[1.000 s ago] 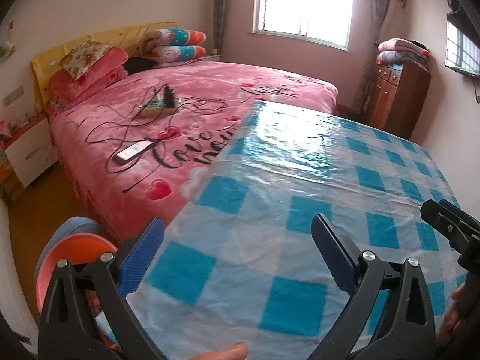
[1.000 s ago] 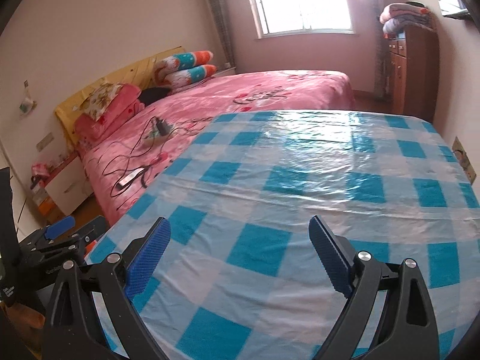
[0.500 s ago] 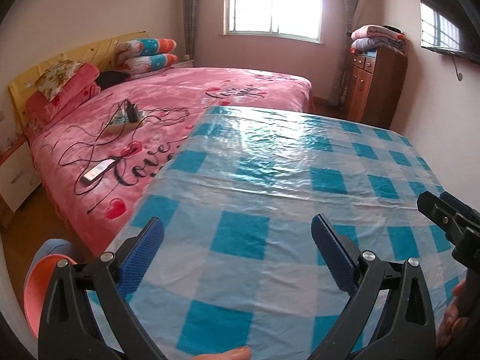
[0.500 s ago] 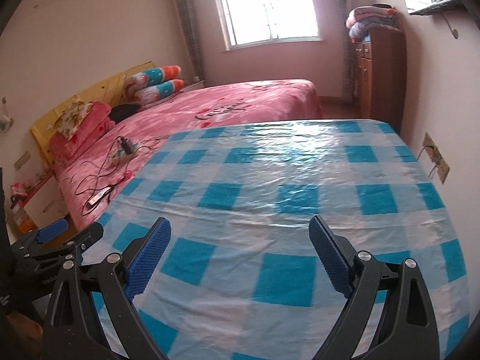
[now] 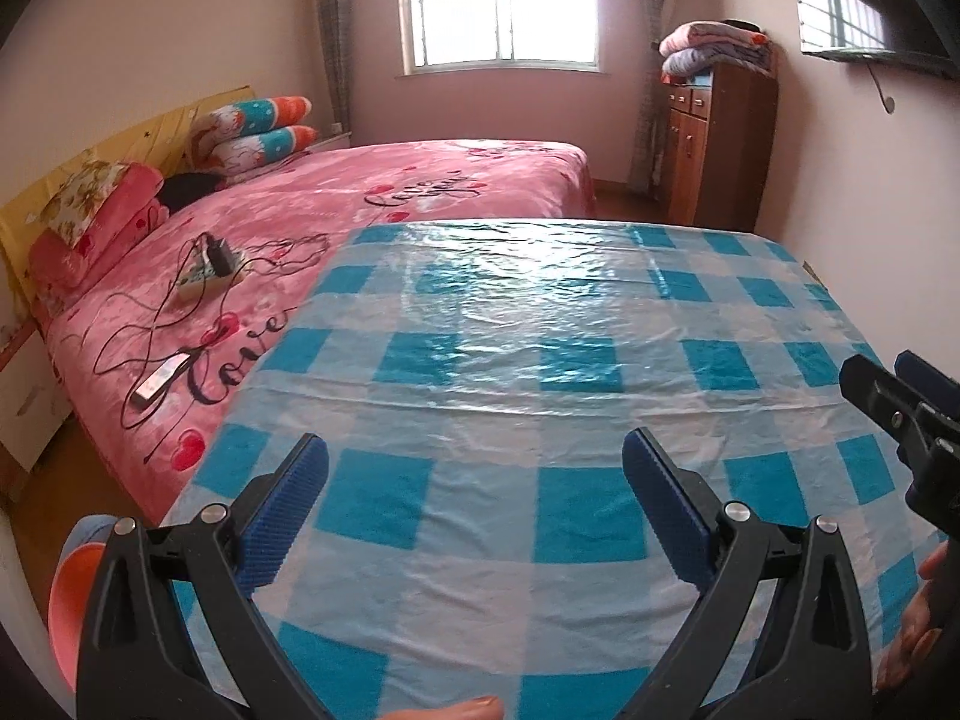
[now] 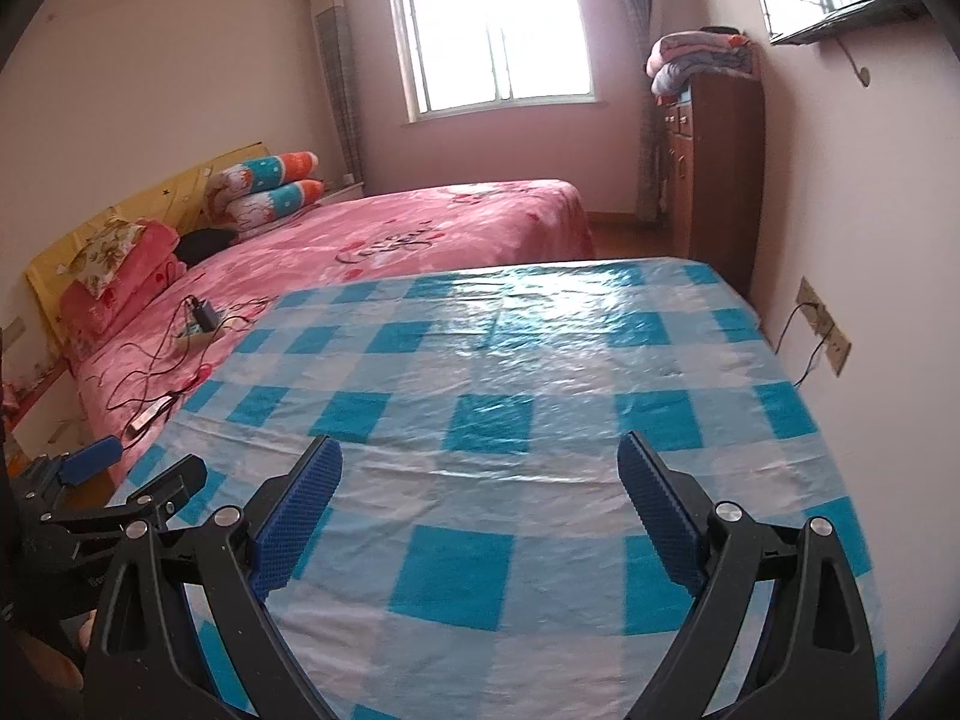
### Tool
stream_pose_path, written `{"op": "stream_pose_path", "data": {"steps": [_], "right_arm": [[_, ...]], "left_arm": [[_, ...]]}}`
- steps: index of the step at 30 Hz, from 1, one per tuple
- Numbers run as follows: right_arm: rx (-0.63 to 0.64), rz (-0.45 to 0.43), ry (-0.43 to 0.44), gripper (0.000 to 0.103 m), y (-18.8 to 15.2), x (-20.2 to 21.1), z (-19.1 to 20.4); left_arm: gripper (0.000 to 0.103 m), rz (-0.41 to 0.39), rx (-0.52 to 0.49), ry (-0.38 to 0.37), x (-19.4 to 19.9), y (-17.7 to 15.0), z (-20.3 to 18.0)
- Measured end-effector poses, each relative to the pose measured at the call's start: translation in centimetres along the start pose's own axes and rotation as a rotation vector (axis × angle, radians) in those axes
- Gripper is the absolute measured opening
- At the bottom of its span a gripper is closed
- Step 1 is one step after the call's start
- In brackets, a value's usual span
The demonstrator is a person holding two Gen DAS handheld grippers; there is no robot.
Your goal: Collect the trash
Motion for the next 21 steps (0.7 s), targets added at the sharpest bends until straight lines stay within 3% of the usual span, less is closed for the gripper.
{"op": "stream_pose_path", "data": {"steps": [21], "right_arm": [[-0.034,-0.041,-0.062,0.092,0.3,1.3,-4.1]], "left_arm": [[0.099,-0.023,-0.068,-0.002,-0.1,0.8,-5.1]]}}
Point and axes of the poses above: each gripper's, at about its wrist camera, not at the fingertips, and x roughly against the way its jaws point, z to its left, y to its top, the point moved 3 cm from there along -x, roughly the way its jaws point
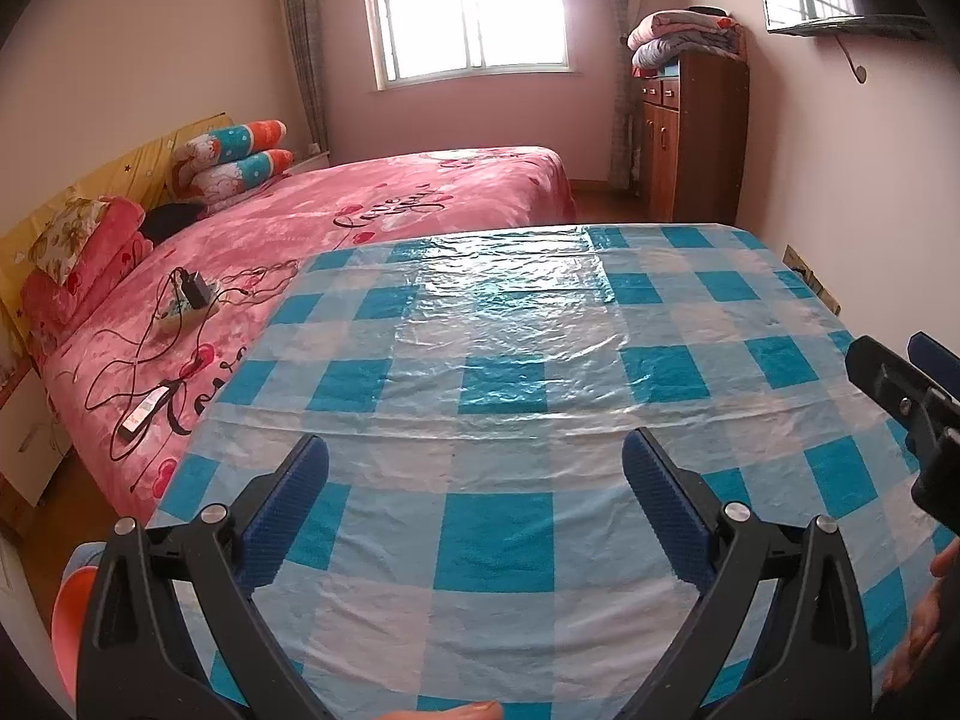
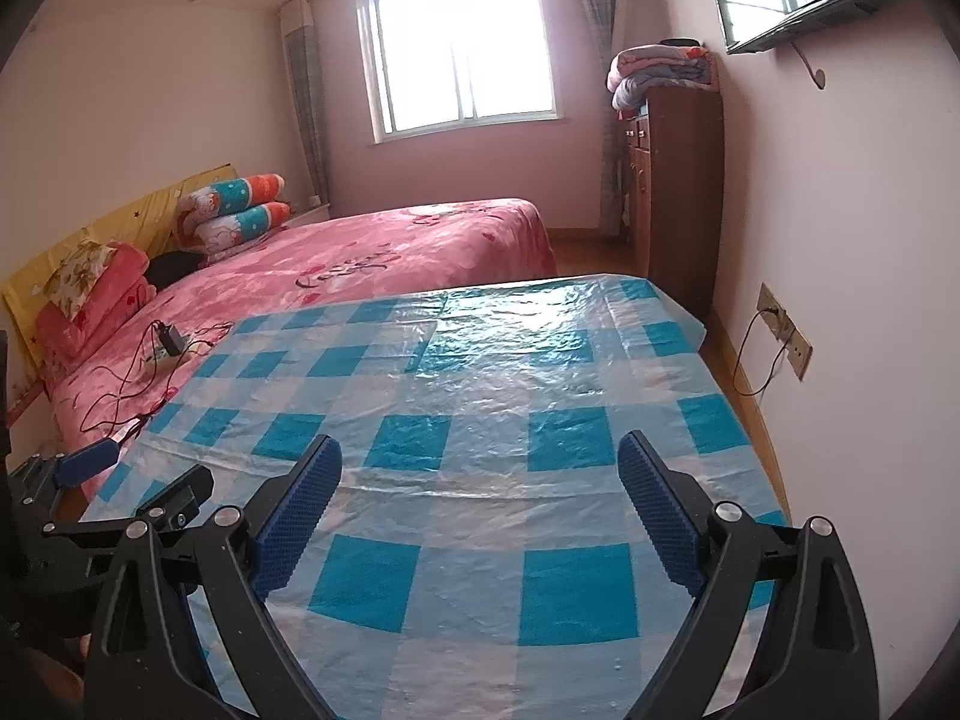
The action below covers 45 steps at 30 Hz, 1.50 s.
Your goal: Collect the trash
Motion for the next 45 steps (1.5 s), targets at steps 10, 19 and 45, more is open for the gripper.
{"op": "stream_pose_path", "data": {"steps": [10,19,45], "right_arm": [[-0.01,-0.001,-0.001,0.092,0.02,0.17,-0.64],[-0.012,0.004,0.001,0.092,-0.08,0.23,-0.81],[0.005,0.018,0.015,0.092,-0.25,-0.27,-0.29]], "left_arm": [[0.099,-0.003,-0.011,0.006,0.13,-0.13,-0.72],[0.099,0.0,-0.012,0.007,0.22,-0.2,-0.97],[0.099,0.004,0.01,0.011,-0.53,-0.38,-0.73]]}}
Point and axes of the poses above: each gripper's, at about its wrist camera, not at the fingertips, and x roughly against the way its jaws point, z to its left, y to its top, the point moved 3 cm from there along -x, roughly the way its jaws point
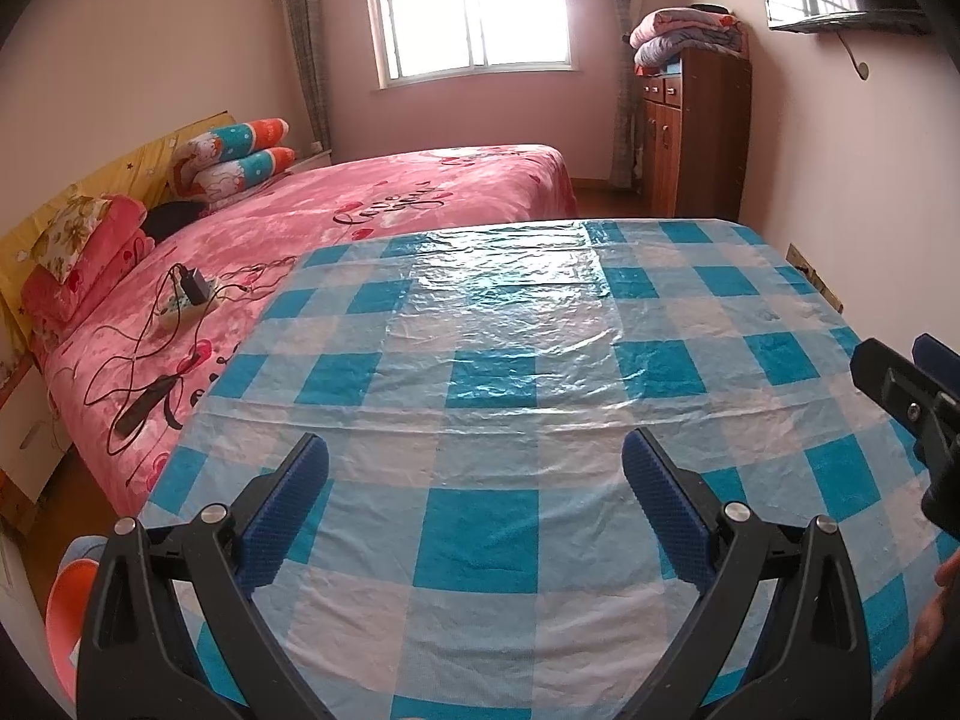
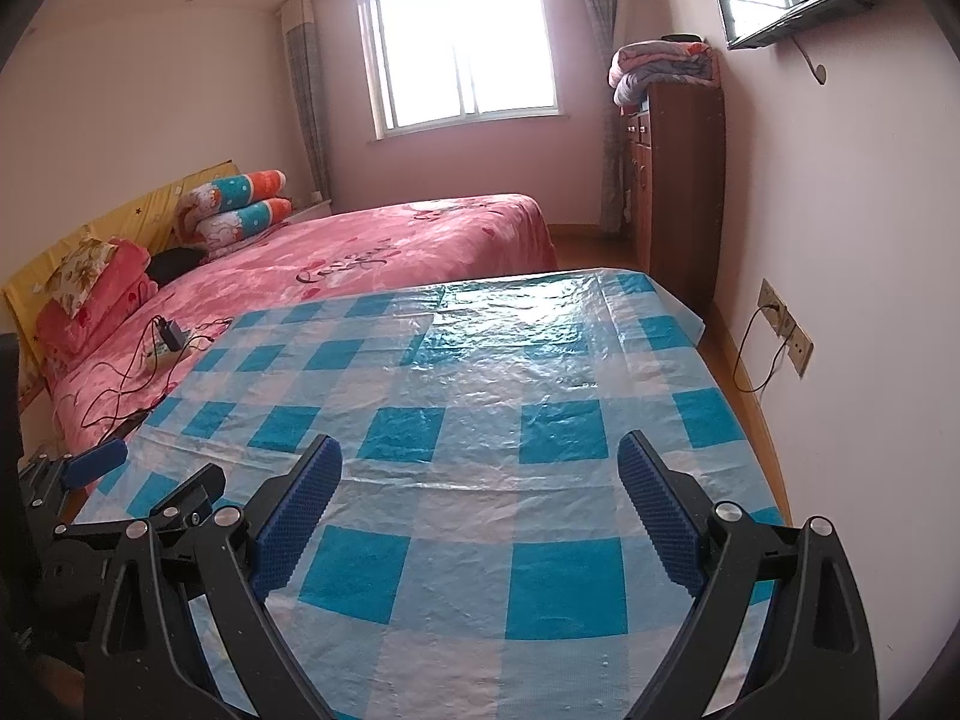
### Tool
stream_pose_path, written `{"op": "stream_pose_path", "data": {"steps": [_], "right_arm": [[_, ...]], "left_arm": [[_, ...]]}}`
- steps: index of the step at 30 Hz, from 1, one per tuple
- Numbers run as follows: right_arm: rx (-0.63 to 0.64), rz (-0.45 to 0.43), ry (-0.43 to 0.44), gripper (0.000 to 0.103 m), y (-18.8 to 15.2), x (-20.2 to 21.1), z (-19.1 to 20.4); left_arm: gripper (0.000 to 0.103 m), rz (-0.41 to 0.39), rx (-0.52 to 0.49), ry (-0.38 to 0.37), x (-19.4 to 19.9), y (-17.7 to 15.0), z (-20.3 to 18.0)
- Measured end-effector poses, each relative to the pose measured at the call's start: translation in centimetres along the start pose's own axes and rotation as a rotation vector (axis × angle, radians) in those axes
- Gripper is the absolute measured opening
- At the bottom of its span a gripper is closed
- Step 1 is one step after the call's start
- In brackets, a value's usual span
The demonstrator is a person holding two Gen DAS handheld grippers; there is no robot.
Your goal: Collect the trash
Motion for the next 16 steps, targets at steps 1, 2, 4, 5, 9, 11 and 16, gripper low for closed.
{"op": "stream_pose_path", "data": {"steps": [1,2,4,5,9,11,16], "right_arm": [[0.0,0.004,0.001,0.092,0.0,-0.1,0.0],[-0.001,0.01,0.002,0.092,-0.1,-0.4,0.0],[-0.004,0.033,0.002,0.092,-0.2,-1.0,-0.1],[-0.01,0.048,0.002,0.094,-0.2,-1.4,-0.2],[-0.032,0.127,-0.004,0.094,-0.5,-3.3,-0.6],[-0.035,0.176,-0.027,0.094,-0.8,-4.6,-0.8],[-0.055,0.307,-0.056,0.094,-2.2,-7.7,-1.3]], "left_arm": [[0.099,0.0,0.004,-0.003,-0.1,-0.1,0.1],[0.099,0.009,0.008,-0.01,-0.4,-0.1,0.0],[0.099,0.043,0.009,-0.014,-1.3,-0.4,0.1],[0.099,0.074,0.016,-0.018,-2.0,-0.5,0.1],[0.099,0.167,0.038,-0.012,-4.5,-1.0,0.3],[0.099,0.212,0.044,-0.006,-5.8,-1.2,0.2],[0.099,0.267,0.07,-0.01,-7.8,-1.2,0.3]]}}
Point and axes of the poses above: each gripper's, at about its wrist camera, not at the fingertips, and x roughly against the way its jaws point, z to its left, y to its top, the point moved 3 cm from there along -x, roughly the way its jaws point
